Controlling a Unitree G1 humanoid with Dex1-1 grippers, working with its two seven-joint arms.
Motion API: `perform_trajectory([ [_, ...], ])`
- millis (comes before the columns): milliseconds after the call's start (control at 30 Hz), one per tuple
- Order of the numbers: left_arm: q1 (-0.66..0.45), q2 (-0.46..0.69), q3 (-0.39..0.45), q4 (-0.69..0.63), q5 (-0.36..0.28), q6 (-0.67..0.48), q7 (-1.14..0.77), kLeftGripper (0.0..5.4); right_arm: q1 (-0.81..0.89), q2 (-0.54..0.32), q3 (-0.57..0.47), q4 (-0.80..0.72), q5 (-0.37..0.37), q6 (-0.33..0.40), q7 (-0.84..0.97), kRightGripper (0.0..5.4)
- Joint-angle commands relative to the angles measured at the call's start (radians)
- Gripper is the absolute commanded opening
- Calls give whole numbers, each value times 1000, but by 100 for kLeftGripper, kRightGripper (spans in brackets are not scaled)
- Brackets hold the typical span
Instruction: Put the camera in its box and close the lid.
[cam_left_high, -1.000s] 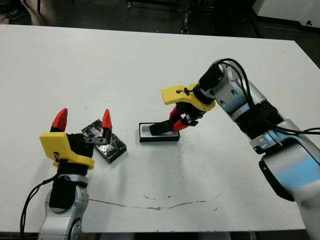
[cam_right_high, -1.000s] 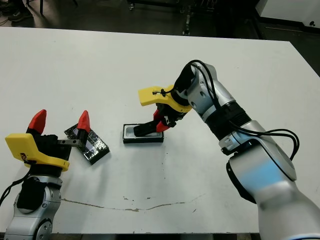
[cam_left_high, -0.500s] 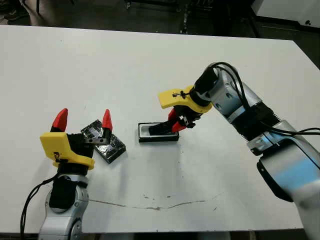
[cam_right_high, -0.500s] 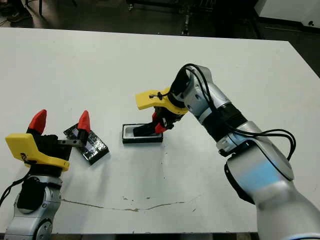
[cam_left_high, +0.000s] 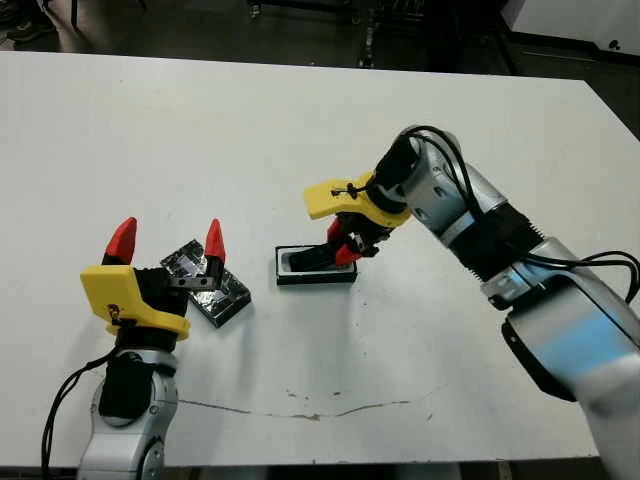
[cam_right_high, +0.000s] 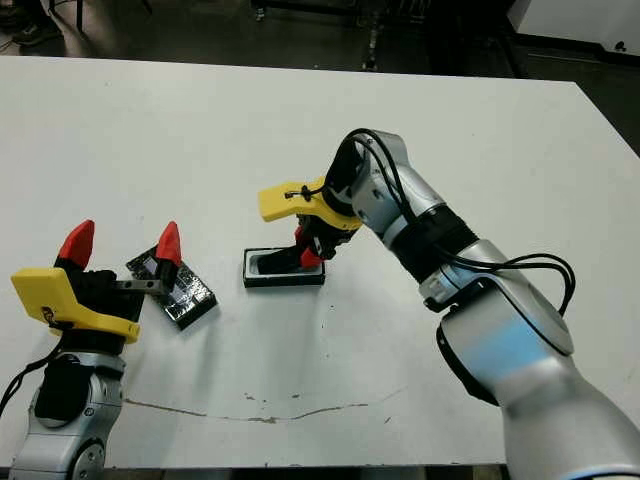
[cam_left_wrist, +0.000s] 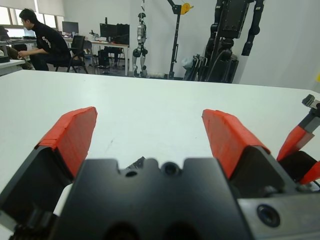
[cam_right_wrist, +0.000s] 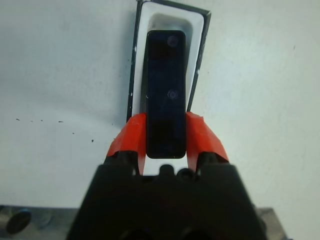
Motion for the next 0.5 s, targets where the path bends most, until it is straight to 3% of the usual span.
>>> perform_trajectory([
  [33,14,-3,1,-6,0,3,3,540,15,33,14,10,18,-6,15,167],
  [500,7,-4,3,-2,-6,8,5,540,14,73,-2,41,26,30,10,167],
])
